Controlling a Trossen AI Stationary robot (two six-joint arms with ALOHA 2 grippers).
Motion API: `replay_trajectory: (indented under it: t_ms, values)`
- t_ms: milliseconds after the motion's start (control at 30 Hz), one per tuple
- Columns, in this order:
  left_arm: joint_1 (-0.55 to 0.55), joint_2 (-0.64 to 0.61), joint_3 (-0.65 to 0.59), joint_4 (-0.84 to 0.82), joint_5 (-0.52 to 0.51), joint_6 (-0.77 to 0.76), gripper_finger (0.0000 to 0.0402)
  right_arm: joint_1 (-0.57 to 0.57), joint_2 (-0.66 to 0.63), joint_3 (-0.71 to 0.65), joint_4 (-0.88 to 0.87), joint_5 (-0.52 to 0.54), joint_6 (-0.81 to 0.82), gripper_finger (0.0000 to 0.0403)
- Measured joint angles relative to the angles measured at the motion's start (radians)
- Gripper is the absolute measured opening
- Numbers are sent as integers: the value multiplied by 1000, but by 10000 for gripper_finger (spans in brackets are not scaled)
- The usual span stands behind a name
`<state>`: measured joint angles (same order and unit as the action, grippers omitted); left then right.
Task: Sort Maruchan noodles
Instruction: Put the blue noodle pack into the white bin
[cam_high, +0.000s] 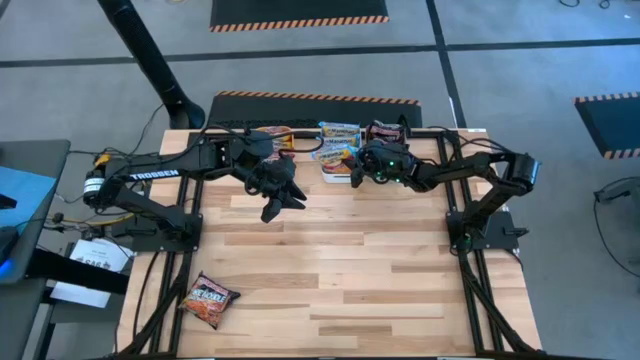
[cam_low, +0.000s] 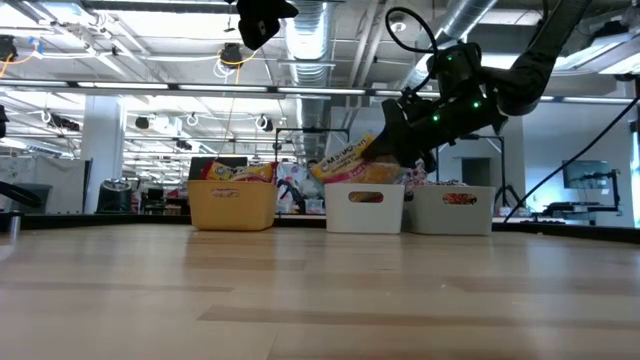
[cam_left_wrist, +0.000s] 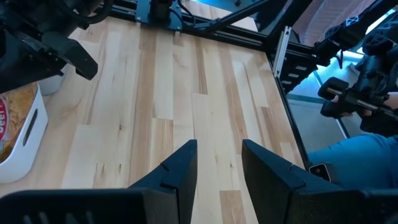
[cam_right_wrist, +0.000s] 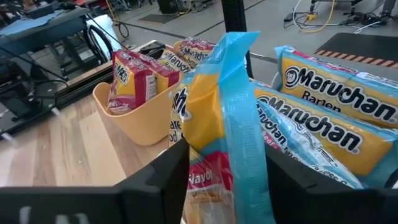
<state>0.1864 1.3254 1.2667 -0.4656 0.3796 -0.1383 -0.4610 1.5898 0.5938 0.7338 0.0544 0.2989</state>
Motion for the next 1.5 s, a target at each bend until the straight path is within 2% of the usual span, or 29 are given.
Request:
replay_trajectory:
  t_ms: [233,500,633,767,933,1067,1167,1500]
  values:
    - [0,0,0,0,-1,0,112,0,-50,0,-49,-2,0,196]
    - [0,0,0,0,-1,0,112,-13,-248,0,-291,-2,-1,188]
    - [0,0,0,0,-1,0,112,12,-336,2,-328,-2,-6,184]
    - [0,0,0,0,-2,0,112,55,-376,61,-428,-2,-94,181]
    - [0,0,0,0,-2,-1,112,76,-352,219,-685,-2,-182,179]
    - [0,0,0,0,-2,-1,112,56,-293,349,-943,-2,-185,179]
    - [0,0,0,0,-2,-2,112,51,-240,413,-1059,-2,-175,179]
    - [0,1,0,0,-2,3,112,52,-86,464,-1119,-10,-114,179]
